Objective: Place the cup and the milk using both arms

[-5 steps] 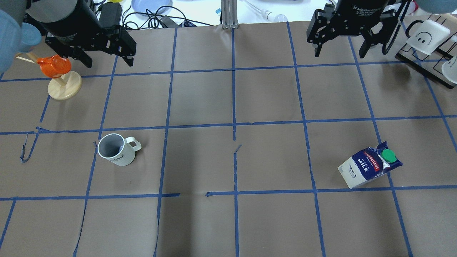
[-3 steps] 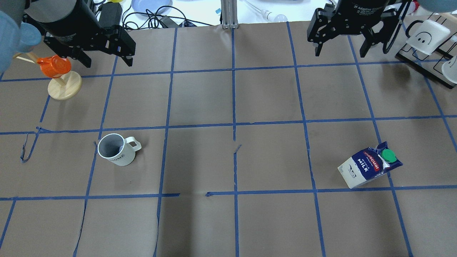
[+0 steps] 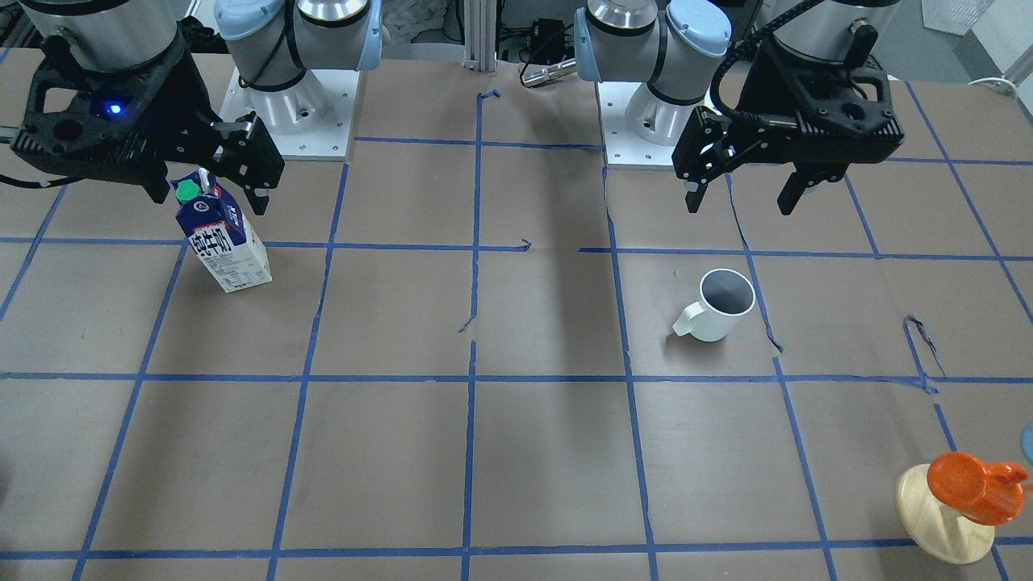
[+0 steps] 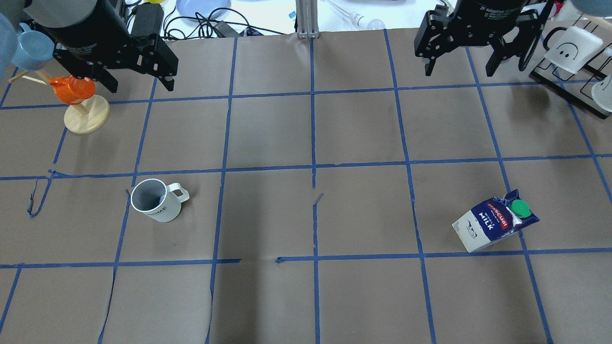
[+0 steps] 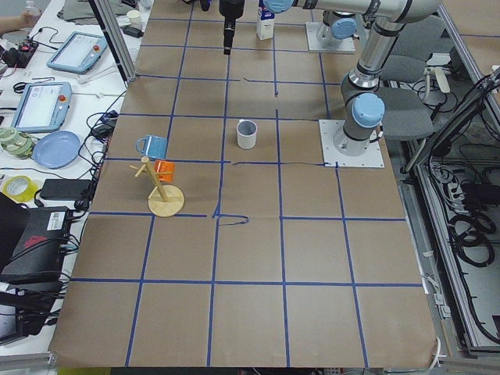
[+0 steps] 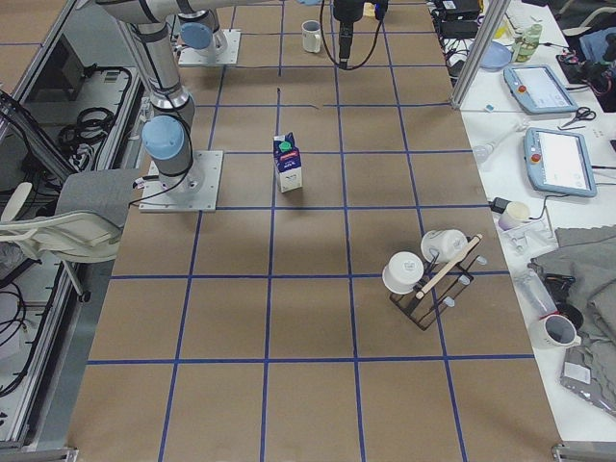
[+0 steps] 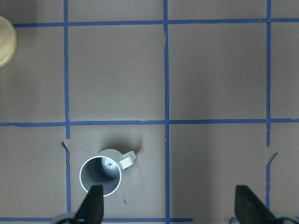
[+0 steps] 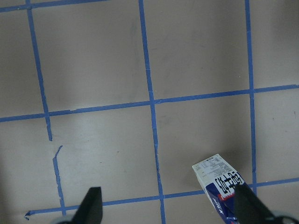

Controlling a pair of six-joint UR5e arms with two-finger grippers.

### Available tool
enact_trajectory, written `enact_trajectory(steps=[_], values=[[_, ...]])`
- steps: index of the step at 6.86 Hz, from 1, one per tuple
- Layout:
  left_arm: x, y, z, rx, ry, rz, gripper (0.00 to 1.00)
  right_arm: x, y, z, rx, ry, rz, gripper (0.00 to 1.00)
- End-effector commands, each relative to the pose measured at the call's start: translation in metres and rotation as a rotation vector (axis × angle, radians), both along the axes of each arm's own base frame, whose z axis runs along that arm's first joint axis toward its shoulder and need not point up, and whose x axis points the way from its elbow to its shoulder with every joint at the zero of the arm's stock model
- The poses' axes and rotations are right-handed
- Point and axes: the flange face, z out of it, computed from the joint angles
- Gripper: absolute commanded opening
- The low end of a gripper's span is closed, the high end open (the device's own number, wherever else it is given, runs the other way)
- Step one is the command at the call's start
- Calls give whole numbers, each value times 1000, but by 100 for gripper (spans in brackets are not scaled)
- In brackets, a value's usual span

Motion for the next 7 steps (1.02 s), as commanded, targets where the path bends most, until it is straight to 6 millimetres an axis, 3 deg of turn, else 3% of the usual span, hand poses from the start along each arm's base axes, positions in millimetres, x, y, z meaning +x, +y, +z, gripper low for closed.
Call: enact_trajectory(steps=[1,7], values=[[-1,-1,1,4,0,-2,100,2,1,2,-4,-2,20,100],[-1,0,0,4,0,0,100,-3,0,-1,2,9,13,100]])
